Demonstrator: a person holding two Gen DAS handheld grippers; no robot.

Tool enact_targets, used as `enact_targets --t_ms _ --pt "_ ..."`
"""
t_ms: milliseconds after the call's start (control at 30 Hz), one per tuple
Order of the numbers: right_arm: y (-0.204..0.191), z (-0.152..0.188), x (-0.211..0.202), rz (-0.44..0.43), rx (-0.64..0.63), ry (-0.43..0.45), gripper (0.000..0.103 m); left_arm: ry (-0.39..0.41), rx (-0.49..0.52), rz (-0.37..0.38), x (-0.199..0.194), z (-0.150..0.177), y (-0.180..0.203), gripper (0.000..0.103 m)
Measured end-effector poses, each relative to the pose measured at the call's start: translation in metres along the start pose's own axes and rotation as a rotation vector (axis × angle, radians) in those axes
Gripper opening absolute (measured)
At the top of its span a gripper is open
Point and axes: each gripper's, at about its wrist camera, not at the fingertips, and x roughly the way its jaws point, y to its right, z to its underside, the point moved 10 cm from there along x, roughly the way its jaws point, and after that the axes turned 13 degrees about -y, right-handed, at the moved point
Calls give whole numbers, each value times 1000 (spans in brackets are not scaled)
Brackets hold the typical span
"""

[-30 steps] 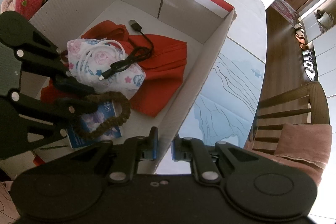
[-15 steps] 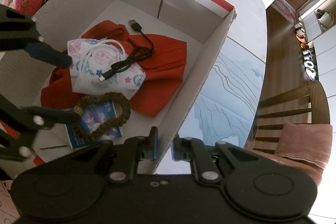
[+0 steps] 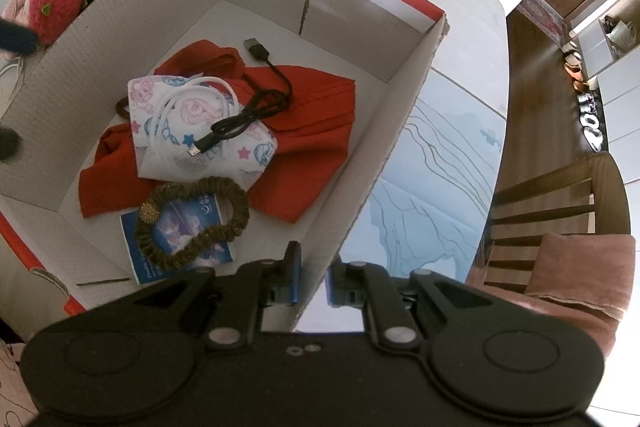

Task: Organize objects
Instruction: 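Move the left gripper back to the white cable on the table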

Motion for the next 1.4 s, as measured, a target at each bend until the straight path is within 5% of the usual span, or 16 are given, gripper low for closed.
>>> enact_targets --t_ms 133,367,533,867,1300,1400 --pt "1 0 0 -7 2 -1 11 25 -51 -45 -22 13 -32 84" --pt "1 0 0 -5 -1 -4 11 18 -163 -121 -38 48 -88 85" --pt "1 0 1 -6 -1 -6 11 -8 -244 -167 -31 75 -118 101" --pt "0 0 1 -1 -3 -9 11 -143 -400 -219 20 137 -156 101" --pt "0 0 1 3 -2 -10 11 -201 -525 -293 56 154 -171 100" --pt "0 0 1 3 -3 -10 11 -208 -534 -299 60 156 -170 87"
